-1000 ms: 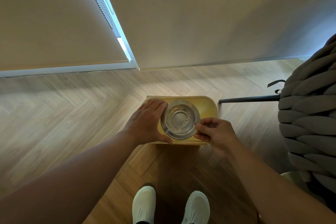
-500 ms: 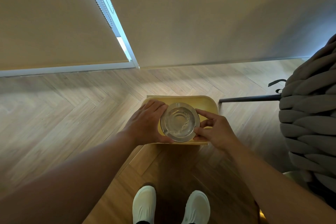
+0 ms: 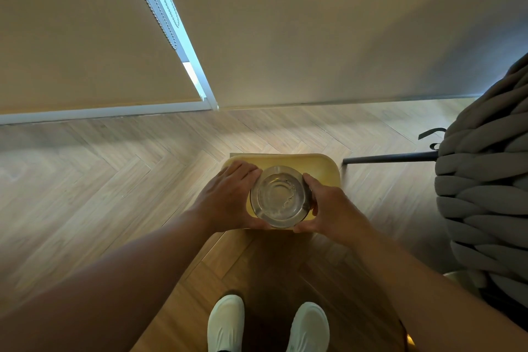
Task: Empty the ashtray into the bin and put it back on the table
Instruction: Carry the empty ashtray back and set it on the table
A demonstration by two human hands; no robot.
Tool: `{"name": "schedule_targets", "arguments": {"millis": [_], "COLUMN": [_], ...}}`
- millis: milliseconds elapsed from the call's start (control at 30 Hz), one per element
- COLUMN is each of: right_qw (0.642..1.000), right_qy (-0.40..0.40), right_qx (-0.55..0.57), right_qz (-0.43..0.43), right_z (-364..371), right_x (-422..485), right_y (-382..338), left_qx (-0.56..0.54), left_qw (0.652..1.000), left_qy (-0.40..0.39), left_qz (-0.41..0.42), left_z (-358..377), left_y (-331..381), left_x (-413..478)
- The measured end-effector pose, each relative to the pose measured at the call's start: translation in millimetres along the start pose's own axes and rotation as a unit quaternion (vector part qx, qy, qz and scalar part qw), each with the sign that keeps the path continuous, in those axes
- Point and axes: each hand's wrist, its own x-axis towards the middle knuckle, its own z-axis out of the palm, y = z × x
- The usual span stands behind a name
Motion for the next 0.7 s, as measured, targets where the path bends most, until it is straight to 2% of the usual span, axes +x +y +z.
{"name": "schedule_targets", "arguments": {"millis": [433,700], "right_qw": [1.0,0.999], "right_qy": [-0.009,-0.018], "right_qx": [-0.025,-0.033], "right_qz": [0.012,0.022], "right_z": [-14,-62], "right_x": [-21,-79], "right_y": [-20,-78], "left_qx": [-0.022,-0.034], "left_qw": [0.999,0.997], "left_qy": [0.0,-0.041], "left_qz": [-0.024,-0.056], "left_z": [-24,-102], "left_y": [22,74], "left_x": [-17,-43]}}
